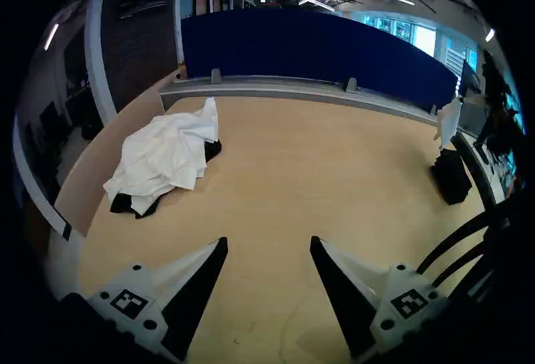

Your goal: Fold towel

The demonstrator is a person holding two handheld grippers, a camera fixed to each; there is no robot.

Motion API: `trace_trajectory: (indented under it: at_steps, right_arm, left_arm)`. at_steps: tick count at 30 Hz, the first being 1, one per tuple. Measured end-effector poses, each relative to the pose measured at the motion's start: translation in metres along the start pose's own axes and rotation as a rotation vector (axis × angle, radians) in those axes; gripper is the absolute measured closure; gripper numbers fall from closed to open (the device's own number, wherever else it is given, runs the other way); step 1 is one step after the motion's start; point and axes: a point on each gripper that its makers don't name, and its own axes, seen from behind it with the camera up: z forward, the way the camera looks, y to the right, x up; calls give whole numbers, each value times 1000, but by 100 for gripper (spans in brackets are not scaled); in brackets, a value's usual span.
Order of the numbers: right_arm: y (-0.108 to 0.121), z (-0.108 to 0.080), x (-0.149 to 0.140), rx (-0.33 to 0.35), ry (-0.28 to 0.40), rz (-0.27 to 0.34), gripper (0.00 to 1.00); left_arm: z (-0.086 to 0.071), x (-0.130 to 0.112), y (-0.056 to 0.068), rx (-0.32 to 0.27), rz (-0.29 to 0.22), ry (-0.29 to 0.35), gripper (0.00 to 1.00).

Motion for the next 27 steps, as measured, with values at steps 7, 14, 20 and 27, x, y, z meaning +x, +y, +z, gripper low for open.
trace_trajectory:
  at_steps: [7,14,20,27]
  right_arm:
    - [6,-9,-9,-5,1,16,98]
    - [13,-25,-38,-13,-22,31,98]
    - [23,-42,-79,-34,-55,68,98]
    - [36,-61,-118,-61,-75,127,98]
  left_arm:
    - [-1,3,2,-4,5,1,8]
    - [-3,6,7,-12,15,3,9]
    - [-4,6,13,-23,30,2,9]
    - [-3,4,21,-34,51,-6,9]
